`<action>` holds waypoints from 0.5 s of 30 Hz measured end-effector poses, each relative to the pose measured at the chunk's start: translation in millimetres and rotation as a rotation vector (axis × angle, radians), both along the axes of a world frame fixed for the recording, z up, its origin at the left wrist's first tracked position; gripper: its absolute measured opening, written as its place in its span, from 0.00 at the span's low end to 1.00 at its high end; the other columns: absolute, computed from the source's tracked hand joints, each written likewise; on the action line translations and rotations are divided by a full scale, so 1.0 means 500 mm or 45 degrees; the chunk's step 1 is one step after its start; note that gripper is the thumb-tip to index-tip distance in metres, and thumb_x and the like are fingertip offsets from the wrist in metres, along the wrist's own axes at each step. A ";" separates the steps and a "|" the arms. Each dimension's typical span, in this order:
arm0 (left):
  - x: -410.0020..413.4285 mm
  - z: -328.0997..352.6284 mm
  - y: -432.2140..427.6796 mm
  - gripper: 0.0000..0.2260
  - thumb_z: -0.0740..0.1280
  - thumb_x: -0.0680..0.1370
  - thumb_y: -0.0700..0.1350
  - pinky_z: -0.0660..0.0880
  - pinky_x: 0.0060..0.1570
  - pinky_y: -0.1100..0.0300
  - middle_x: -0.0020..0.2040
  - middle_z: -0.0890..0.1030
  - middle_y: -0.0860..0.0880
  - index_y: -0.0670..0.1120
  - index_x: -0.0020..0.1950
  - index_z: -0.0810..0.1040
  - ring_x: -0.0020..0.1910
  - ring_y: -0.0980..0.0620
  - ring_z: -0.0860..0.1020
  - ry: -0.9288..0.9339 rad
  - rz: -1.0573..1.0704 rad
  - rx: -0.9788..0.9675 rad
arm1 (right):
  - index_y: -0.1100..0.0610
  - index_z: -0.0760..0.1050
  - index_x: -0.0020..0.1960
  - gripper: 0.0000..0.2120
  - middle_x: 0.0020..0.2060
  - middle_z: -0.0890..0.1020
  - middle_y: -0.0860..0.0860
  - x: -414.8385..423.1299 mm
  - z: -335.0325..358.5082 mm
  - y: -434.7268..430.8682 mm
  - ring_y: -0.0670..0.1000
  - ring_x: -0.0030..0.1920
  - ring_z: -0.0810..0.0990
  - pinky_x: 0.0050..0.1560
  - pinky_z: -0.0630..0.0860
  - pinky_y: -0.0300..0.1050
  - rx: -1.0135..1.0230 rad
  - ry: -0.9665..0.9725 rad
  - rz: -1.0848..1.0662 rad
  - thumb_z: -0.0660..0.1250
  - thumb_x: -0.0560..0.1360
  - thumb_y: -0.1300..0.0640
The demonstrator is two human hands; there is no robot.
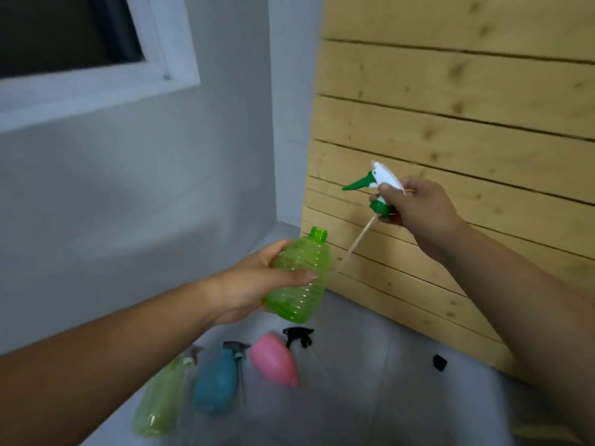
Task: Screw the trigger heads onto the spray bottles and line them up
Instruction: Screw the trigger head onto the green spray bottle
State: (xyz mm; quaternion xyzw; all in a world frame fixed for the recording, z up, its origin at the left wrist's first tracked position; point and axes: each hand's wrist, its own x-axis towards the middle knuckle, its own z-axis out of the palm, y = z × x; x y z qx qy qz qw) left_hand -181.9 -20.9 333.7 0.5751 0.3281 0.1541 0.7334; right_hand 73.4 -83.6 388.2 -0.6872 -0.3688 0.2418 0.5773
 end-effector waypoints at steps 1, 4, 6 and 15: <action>-0.027 0.017 -0.013 0.26 0.76 0.69 0.39 0.84 0.46 0.53 0.54 0.86 0.44 0.48 0.67 0.77 0.49 0.46 0.85 -0.008 -0.001 0.029 | 0.61 0.78 0.56 0.11 0.49 0.85 0.59 -0.020 0.030 -0.014 0.57 0.52 0.84 0.50 0.83 0.51 0.105 0.036 -0.012 0.67 0.78 0.55; -0.090 0.037 -0.046 0.28 0.80 0.68 0.39 0.82 0.47 0.51 0.55 0.87 0.42 0.46 0.67 0.78 0.49 0.44 0.85 0.037 0.015 0.093 | 0.59 0.76 0.53 0.08 0.48 0.86 0.57 -0.073 0.093 -0.047 0.55 0.50 0.85 0.51 0.83 0.50 0.352 0.209 -0.090 0.65 0.79 0.55; -0.119 0.041 -0.061 0.28 0.80 0.67 0.39 0.80 0.52 0.48 0.56 0.87 0.41 0.45 0.66 0.79 0.51 0.43 0.85 0.073 0.039 0.139 | 0.58 0.75 0.50 0.06 0.47 0.85 0.57 -0.104 0.113 -0.065 0.54 0.49 0.84 0.50 0.82 0.49 0.454 0.323 -0.106 0.64 0.80 0.55; -0.154 0.045 -0.064 0.28 0.80 0.66 0.39 0.82 0.48 0.52 0.58 0.86 0.39 0.44 0.65 0.79 0.49 0.47 0.85 0.094 0.146 0.221 | 0.57 0.75 0.48 0.05 0.48 0.85 0.58 -0.159 0.101 -0.065 0.53 0.47 0.83 0.46 0.81 0.44 0.461 0.399 -0.006 0.64 0.80 0.56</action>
